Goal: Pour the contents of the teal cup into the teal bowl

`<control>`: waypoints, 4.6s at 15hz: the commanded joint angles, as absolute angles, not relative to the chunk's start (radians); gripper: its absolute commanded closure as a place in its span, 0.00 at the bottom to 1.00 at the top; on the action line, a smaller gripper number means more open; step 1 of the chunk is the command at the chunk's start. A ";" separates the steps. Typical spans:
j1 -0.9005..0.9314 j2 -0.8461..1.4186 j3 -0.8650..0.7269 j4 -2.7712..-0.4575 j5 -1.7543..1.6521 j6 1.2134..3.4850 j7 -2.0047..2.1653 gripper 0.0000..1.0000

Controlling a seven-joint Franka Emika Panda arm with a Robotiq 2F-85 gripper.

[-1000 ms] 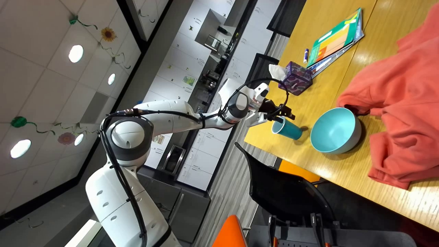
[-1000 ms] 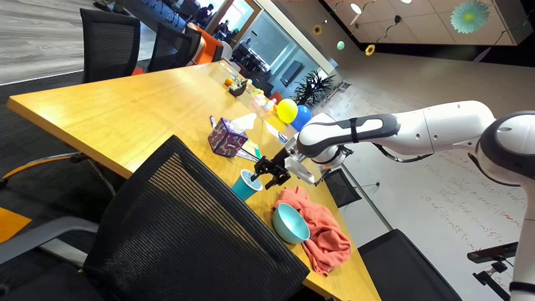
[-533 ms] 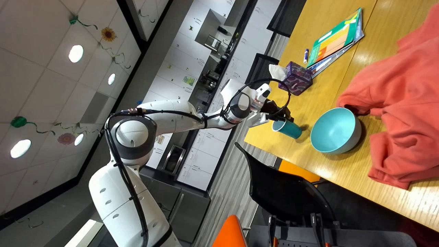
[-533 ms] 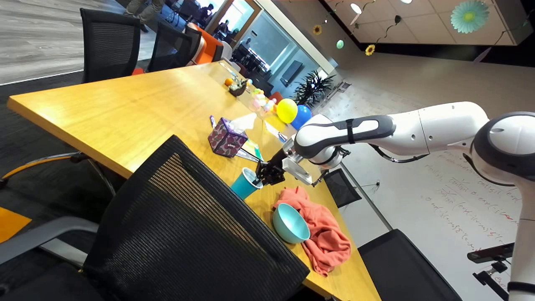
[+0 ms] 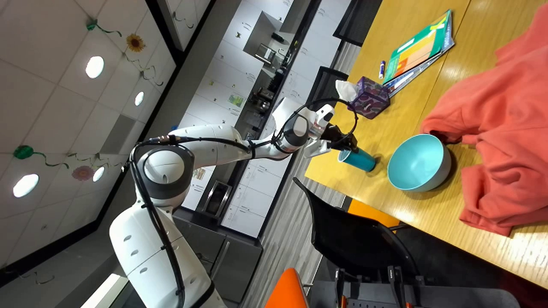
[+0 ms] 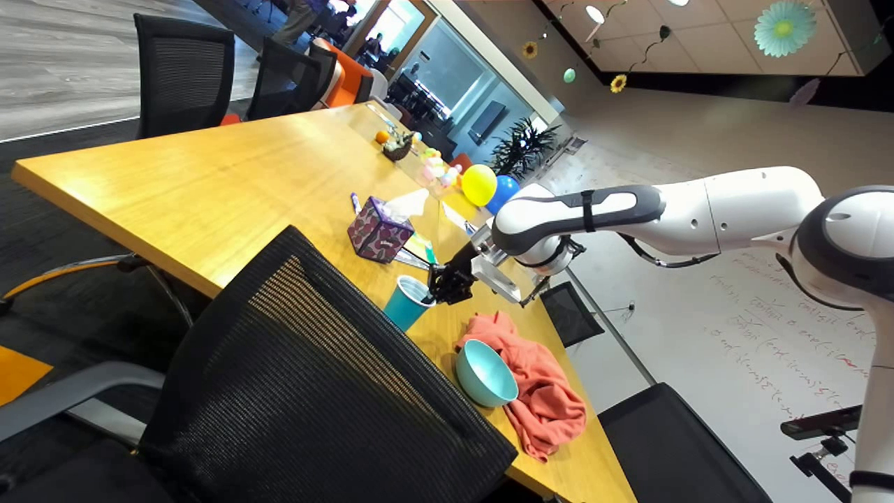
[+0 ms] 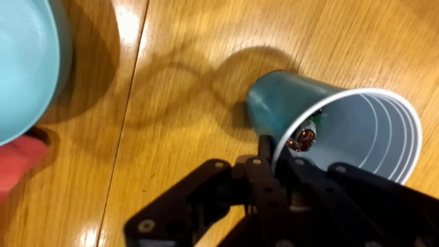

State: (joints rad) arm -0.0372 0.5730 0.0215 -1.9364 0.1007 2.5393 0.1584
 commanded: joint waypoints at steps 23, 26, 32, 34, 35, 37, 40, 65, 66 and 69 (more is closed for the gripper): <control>0.020 0.155 -0.142 -2.131 -0.448 2.248 0.829 0.99; 0.017 0.181 -0.161 -2.114 -0.556 2.173 0.909 0.99; 0.026 0.262 -0.159 -2.051 -0.723 1.909 0.986 0.99; 0.038 0.302 -0.151 -2.024 -0.777 1.812 0.997 0.99; 0.043 0.321 -0.146 -2.012 -0.802 1.769 1.001 0.99; 0.053 0.368 -0.131 -1.981 -0.845 1.701 1.013 0.99; 0.065 0.454 -0.112 -1.925 -0.894 1.643 1.048 0.99; 0.106 0.623 -0.095 -1.885 -0.920 1.481 1.126 0.99; 0.111 0.642 -0.093 -1.871 -0.921 1.455 1.129 0.99; 0.119 0.691 -0.090 -1.833 -0.929 1.397 1.120 0.99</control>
